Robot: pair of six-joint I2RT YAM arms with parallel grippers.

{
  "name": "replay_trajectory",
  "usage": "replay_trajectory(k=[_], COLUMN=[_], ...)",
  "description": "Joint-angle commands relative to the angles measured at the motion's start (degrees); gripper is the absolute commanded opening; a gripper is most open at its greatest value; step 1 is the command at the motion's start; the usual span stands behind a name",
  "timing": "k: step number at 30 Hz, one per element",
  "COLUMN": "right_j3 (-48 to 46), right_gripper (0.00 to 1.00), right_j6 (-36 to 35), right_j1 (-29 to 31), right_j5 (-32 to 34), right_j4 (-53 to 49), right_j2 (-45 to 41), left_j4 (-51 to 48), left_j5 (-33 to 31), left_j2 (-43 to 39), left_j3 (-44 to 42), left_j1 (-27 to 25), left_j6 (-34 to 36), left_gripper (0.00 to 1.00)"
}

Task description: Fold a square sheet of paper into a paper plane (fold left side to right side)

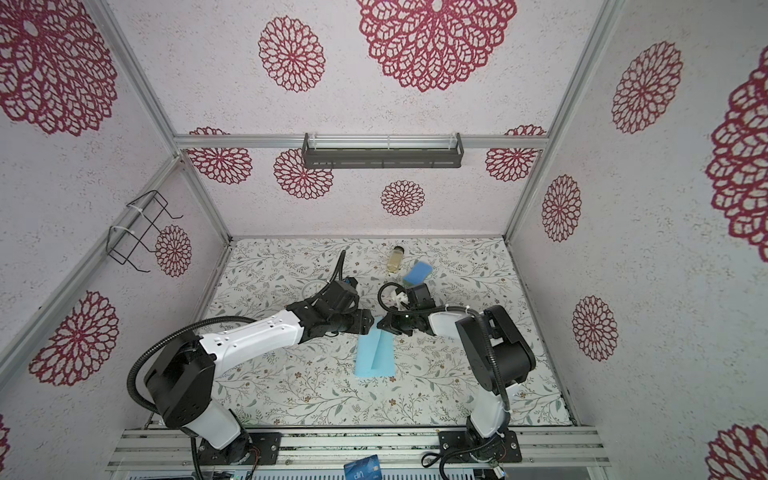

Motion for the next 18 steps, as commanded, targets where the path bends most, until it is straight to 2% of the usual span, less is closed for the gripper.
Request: replay_trajectory(k=[1,10,18], right_j3=[2.2,3.3,2.2], right_gripper=[0.0,0.0,0.0], right_j6=[-5.5,-8.8,-8.7], right_j1=[-0.8,-2.2,-3.5], right_j5=[1.4,3.4,3.5], right_j4=[-5.2,-8.7,-8.1], right_j2=[-1.8,-1.6,-1.2], left_j4=[1.4,5.1,9.2], left_j5=[4.7,7.7,10.0], left_j2=[0.6,4.5,7.4], left_j3=[-2.2,-4.8,-5.2], left_j1=[0.7,0.9,0.8], left_j6=[3.8,4.5,3.5], left_gripper=[0.73,0.69,0.6])
